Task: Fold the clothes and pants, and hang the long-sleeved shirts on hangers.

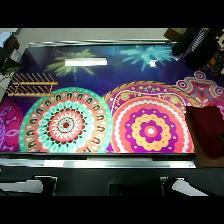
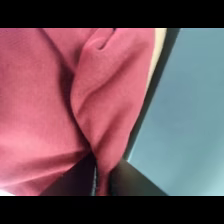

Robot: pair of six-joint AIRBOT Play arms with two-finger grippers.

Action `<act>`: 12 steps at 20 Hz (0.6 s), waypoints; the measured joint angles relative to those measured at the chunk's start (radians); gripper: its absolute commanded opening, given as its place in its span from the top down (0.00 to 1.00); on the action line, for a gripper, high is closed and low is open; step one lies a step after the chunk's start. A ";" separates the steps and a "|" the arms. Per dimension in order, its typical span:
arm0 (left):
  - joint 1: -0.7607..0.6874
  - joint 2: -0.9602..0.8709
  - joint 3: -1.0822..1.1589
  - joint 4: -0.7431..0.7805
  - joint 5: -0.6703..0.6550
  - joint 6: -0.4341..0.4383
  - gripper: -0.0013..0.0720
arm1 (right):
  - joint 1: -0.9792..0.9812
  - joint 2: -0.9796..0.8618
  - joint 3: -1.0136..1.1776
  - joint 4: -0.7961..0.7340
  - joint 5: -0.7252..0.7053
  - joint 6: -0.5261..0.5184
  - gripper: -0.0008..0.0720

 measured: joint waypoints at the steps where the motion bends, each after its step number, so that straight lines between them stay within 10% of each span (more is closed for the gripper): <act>1: 0.000 0.000 0.000 0.000 0.000 0.000 0.96 | 0.000 0.000 0.000 -0.011 -0.002 0.000 0.66; 3: 0.000 0.000 0.000 0.000 0.000 0.000 0.96 | 0.000 0.000 -0.001 -0.032 -0.021 -0.008 0.34; 6: 0.000 0.000 0.000 0.006 0.000 0.000 0.96 | 0.000 0.011 -0.001 -0.049 -0.038 -0.035 0.34; 12: -0.036 -0.008 -0.012 0.153 -0.008 0.042 0.96 | 0.055 0.129 0.065 0.265 0.184 -0.227 0.77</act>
